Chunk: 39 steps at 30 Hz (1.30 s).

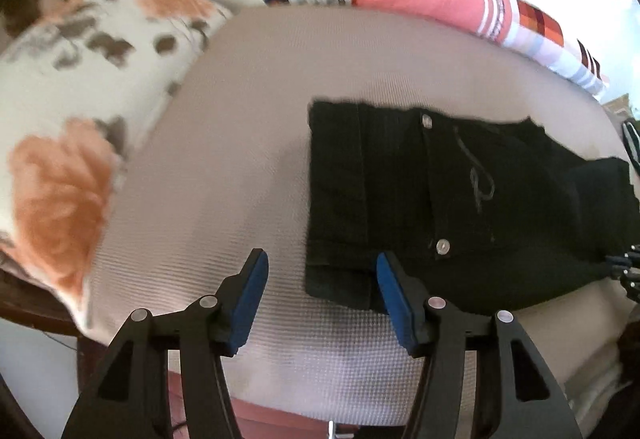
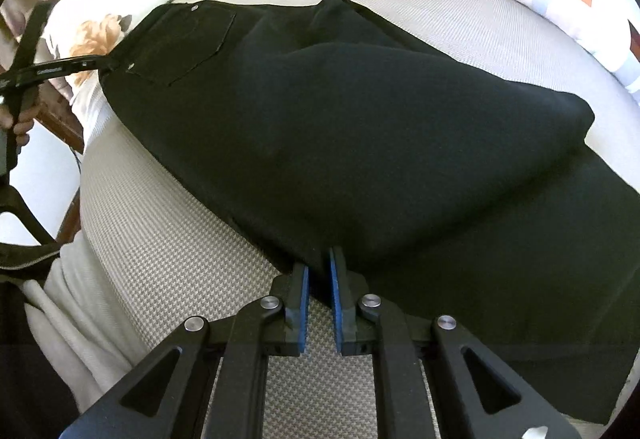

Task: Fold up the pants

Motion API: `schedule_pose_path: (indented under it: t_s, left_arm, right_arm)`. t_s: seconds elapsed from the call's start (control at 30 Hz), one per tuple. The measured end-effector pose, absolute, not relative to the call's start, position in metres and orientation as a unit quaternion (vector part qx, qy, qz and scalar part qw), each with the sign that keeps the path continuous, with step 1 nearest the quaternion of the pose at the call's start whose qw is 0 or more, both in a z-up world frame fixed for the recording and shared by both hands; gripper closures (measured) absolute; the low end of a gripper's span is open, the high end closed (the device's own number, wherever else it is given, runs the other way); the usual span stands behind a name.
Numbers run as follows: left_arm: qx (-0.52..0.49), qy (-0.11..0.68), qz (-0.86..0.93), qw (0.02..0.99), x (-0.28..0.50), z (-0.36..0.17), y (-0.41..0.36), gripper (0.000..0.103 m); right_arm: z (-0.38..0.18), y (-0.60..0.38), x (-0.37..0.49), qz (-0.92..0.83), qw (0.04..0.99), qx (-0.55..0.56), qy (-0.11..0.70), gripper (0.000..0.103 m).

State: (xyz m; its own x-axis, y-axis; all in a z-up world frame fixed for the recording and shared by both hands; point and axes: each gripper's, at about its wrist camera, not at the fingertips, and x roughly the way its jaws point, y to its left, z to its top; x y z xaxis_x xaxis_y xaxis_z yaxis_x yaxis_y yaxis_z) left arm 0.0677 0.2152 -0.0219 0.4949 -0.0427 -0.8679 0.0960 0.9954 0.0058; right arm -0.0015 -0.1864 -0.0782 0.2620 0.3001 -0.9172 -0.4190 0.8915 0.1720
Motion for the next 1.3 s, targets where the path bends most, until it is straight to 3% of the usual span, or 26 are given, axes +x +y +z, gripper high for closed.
schedule_pose_path:
  t_s: [0.27, 0.53, 0.8, 0.87, 0.9, 0.93, 1.1, 1.3]
  left_arm:
    - [0.103, 0.425, -0.2, 0.877, 0.044, 0.009, 0.111, 0.044]
    - [0.179, 0.433, -0.354, 0.809, 0.037, -0.034, -0.013, 0.044]
    - [0.211, 0.434, -0.384, 0.787, 0.037, -0.062, -0.076, 0.045]
    - [0.21, 0.433, -0.384, 0.788, 0.037, -0.067, -0.086, 0.055]
    - [0.209, 0.432, -0.385, 0.788, 0.038, -0.069, -0.093, 0.076]
    - [0.211, 0.436, -0.381, 0.788, 0.039, -0.072, -0.098, 0.09]
    - [0.187, 0.457, -0.359, 0.792, 0.052, -0.075, -0.099, 0.095]
    - [0.167, 0.463, -0.358, 0.794, 0.052, -0.073, -0.089, 0.095]
  right_arm:
    - [-0.066, -0.199, 0.006, 0.219, 0.8, -0.003, 0.558, 0.092]
    - [-0.059, -0.204, 0.012, 0.213, 0.804, 0.029, 0.554, 0.093]
    - [-0.05, -0.205, 0.021, 0.216, 0.807, 0.048, 0.548, 0.093]
    - [-0.049, -0.206, 0.021, 0.22, 0.807, 0.052, 0.546, 0.092]
    - [-0.049, -0.207, 0.022, 0.219, 0.806, 0.057, 0.547, 0.09]
    - [-0.049, -0.21, 0.022, 0.215, 0.804, 0.065, 0.55, 0.09]
    - [-0.044, -0.247, 0.016, 0.196, 0.811, 0.122, 0.537, 0.073]
    - [-0.055, -0.363, 0.0, 0.077, 0.816, 0.245, 0.518, 0.073]
